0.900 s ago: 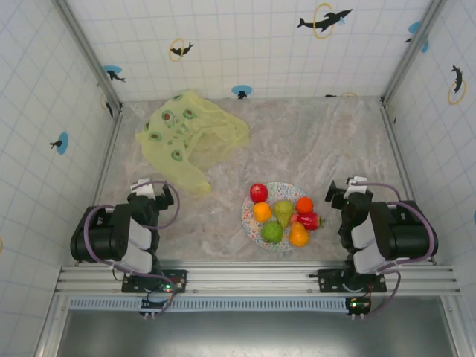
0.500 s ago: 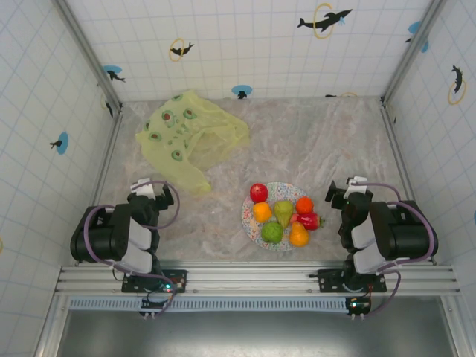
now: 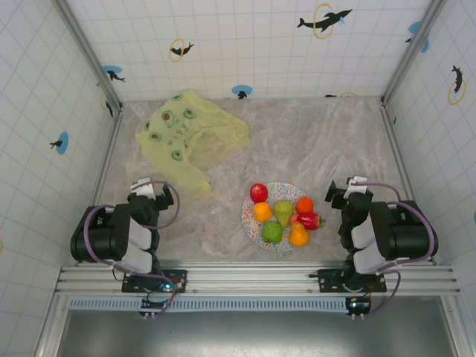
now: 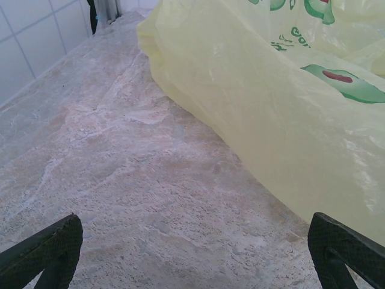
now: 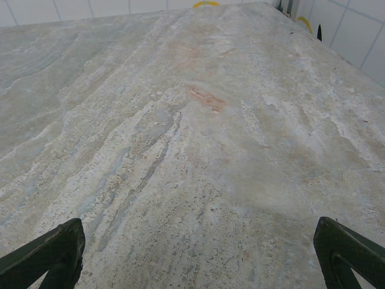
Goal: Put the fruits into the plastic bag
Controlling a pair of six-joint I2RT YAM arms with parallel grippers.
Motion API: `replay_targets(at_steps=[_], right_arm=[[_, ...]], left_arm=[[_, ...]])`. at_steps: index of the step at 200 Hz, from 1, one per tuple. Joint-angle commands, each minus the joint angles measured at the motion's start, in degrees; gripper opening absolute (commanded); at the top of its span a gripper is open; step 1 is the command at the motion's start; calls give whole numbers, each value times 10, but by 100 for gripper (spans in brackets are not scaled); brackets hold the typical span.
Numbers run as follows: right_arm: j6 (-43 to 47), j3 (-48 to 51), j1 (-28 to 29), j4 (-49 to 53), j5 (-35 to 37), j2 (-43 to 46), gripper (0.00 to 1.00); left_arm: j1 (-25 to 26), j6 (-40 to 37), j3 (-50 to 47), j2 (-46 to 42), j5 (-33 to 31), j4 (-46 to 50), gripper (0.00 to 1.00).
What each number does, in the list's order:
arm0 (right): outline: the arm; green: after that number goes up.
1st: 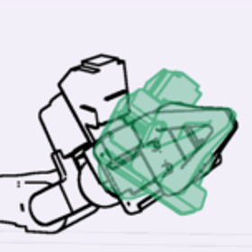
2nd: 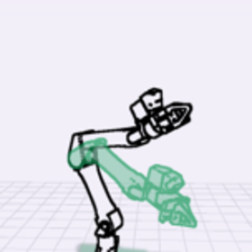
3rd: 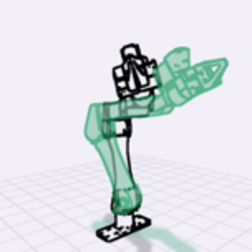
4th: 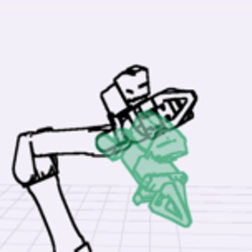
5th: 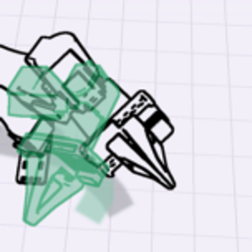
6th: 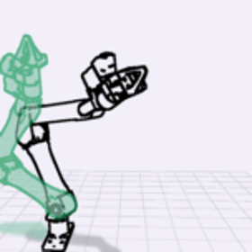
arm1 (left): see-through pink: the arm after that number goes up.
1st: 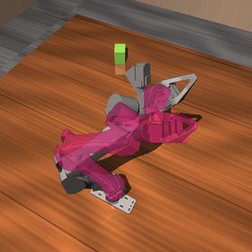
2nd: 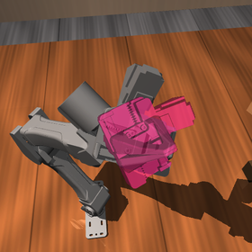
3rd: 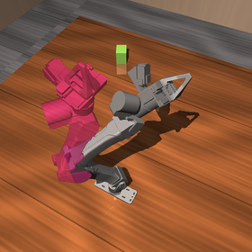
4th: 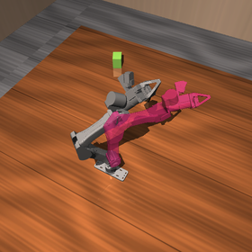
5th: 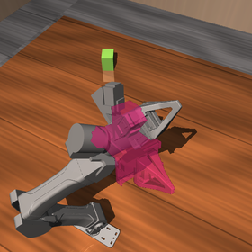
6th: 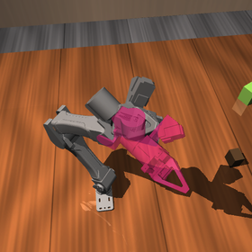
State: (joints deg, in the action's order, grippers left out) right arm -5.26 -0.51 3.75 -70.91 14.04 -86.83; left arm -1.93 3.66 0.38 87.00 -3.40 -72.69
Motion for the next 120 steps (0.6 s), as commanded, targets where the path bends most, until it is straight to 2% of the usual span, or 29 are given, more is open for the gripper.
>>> replay_targets(at_steps=[1,89,108,120], right_arm=[[2,13,-1,-24,3,-1,100],[0,13,-5,-22,-6,0,100],[-8,11,-2,-13,34,20,100],[-21,-1,-1,48,63,60,100]], left_arm=[[-3,7,-1,-3,10,0,98],[-3,7,-4,-6,10,-5,98],[-3,9,-3,-39,4,20,98],[-3,17,1,-80,-17,64,98]])
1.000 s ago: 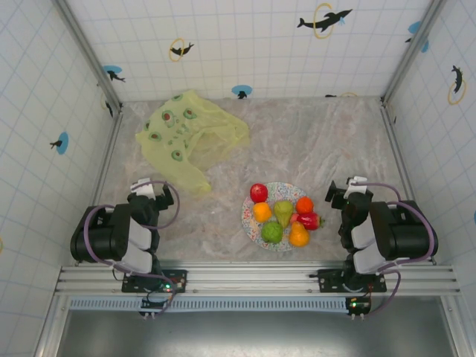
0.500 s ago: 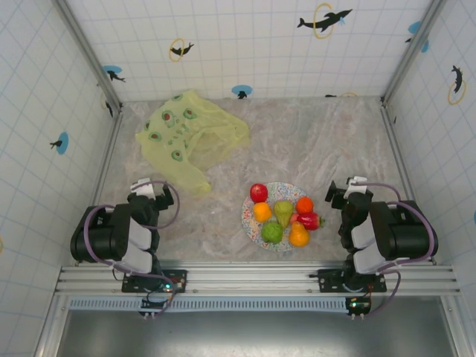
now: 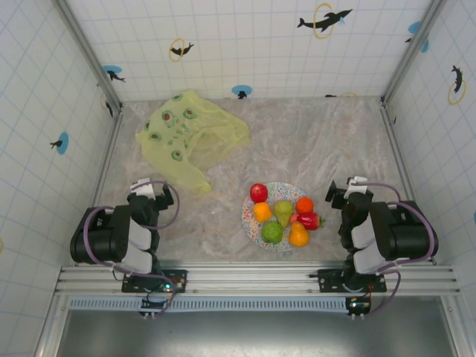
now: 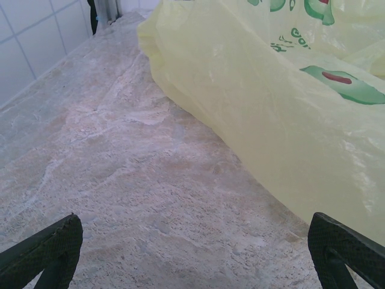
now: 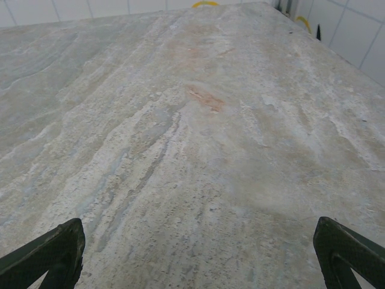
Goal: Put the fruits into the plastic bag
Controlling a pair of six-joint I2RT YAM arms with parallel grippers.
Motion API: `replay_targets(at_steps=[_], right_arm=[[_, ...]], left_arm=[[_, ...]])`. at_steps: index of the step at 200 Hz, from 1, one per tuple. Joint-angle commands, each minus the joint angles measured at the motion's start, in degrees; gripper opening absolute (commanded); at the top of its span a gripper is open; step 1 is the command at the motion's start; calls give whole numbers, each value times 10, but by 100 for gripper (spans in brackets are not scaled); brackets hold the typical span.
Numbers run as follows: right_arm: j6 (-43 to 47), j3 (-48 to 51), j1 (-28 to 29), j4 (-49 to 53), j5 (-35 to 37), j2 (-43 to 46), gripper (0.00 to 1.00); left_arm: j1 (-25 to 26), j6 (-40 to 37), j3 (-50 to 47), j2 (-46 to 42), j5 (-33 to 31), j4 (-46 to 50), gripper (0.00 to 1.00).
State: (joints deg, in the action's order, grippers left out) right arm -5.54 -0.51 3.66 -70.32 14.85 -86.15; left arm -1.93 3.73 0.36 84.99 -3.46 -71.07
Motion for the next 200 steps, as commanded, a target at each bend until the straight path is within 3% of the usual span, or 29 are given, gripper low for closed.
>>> replay_targets(at_steps=[1,27,57,75,92,112,135,172,200], right_arm=[[-20,-3,-1,49,57,58,100],[-66,-28,-10,158,125,160,100],[-120,-68,-25,252,163,266,100],[-133,-115,-26,334,145,304,100],[-129,-153,-25,379,91,325,100],[-139,-200,-24,425,29,337,99],[-146,-250,-14,466,-46,339,97],[-138,-389,63,642,-52,247,95],[-109,-407,134,635,-42,218,96]], left_arm=[[-3,18,2,-64,-18,54,98],[-3,88,38,-150,-76,196,98],[-3,234,79,-240,-66,306,98],[-2,333,127,-290,-58,418,98],[0,381,158,-323,-11,476,97],[21,387,191,-346,34,525,96],[65,368,243,-350,30,605,95],[188,301,322,-301,-46,713,93],[281,294,380,-234,-110,823,94]])
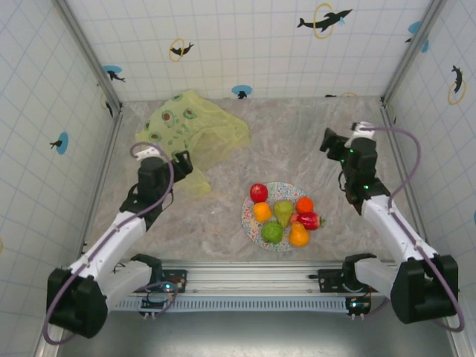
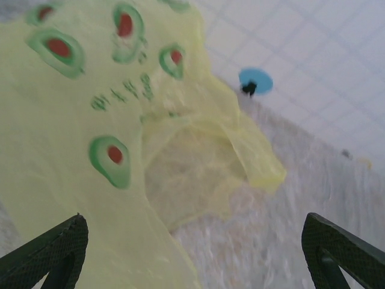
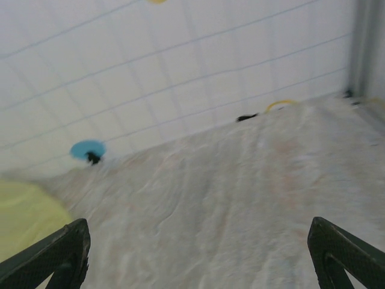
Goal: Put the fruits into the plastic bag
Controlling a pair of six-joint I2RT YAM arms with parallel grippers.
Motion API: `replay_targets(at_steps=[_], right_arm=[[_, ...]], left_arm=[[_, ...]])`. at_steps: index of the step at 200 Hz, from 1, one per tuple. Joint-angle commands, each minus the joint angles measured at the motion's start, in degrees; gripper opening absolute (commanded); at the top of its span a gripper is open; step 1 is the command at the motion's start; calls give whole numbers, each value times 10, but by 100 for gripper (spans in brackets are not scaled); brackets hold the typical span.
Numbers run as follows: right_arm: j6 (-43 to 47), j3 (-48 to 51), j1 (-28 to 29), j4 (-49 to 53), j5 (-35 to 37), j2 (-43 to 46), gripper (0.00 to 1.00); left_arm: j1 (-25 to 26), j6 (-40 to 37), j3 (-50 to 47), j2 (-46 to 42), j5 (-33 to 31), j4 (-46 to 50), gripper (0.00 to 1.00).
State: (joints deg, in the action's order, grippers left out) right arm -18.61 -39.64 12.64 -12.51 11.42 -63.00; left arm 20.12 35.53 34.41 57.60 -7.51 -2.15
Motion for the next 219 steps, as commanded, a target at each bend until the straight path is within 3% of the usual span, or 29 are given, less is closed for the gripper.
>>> replay_targets(at_steps=[1,42,55,87,117,140,165,198,219], right_arm=[[22,-15,46,56,-8,-14,96],[21,-18,91,30,-40,-53,97],[18,-19,100,24,-45,-67,97],[11,-28,116,18,-67,-97,97],[8,-25,125,13,-70,-102,97],[3,-21,130,8,-74,-104,97],[6,-17,133,10,-71,-107,97],[45,-18,133,23,-60,-121,95],[96,-21,134,25,-81,-130,88]], left_arm=[[65,-22,40,40,-72,136,94],[217,110,-13,53,-198,130,98],[245,145,-30,70,-212,107,98],[249,176,-41,132,-230,32,98],[240,114,-15,205,-292,-15,98],[219,88,8,265,-287,-43,96],[210,67,16,308,-293,-75,81],[209,35,4,325,-294,-120,47],[209,6,-18,293,-255,-129,27]])
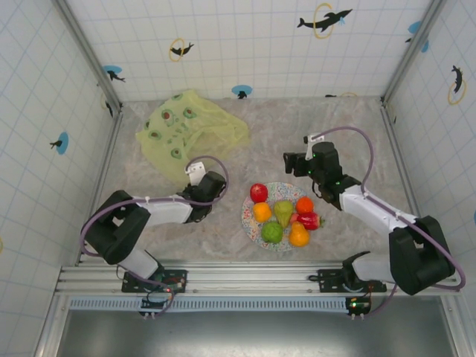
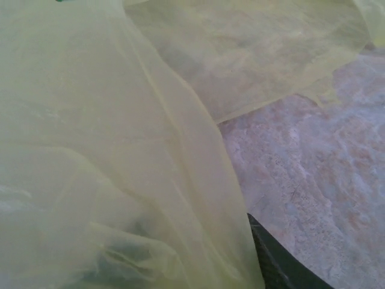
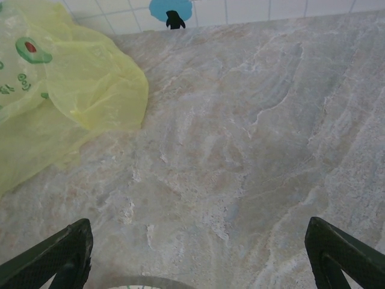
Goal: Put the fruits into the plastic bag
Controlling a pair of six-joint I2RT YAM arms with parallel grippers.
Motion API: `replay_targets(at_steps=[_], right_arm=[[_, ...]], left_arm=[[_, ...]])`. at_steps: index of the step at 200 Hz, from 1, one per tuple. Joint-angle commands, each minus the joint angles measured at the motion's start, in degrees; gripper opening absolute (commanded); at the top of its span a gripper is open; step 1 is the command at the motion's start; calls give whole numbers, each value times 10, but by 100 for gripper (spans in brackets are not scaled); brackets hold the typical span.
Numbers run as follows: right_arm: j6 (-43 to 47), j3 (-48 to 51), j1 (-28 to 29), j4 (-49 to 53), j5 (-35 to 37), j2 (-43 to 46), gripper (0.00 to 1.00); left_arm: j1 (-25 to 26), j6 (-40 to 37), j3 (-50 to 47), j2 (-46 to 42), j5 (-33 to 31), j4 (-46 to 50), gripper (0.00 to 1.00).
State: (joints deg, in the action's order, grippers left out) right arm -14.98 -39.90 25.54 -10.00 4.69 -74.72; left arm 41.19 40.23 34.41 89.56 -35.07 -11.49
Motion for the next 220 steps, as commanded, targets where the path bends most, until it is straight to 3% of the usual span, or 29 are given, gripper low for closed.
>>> replay_targets(at_steps=[1,17,35,73,111,175,220], right_arm=[[63,-18,5,0,-15,-13,88],[108,-18,7,-17,-36,-17,84],[166,-25,20,-44,-51,-27,83],[296,-93,73,-27,-40,-89,84],[328,-167,109,-11,-57,-167,90],[324,-271,129,24,-84,-300,91],[315,-300,130,-14,-43,-385,79]], left_arm=[[-1,-43,-19,-29,24,-36,26],[-1,-74,-41,-79,80,-25,10],[-1,-103,-58,-150,128,16,0],[-2,-152,-59,-270,191,118,0],[-2,-150,-67,-344,213,143,0],[-1,-140,-70,-356,234,145,0],[-1,-135,-80,-355,243,134,0]])
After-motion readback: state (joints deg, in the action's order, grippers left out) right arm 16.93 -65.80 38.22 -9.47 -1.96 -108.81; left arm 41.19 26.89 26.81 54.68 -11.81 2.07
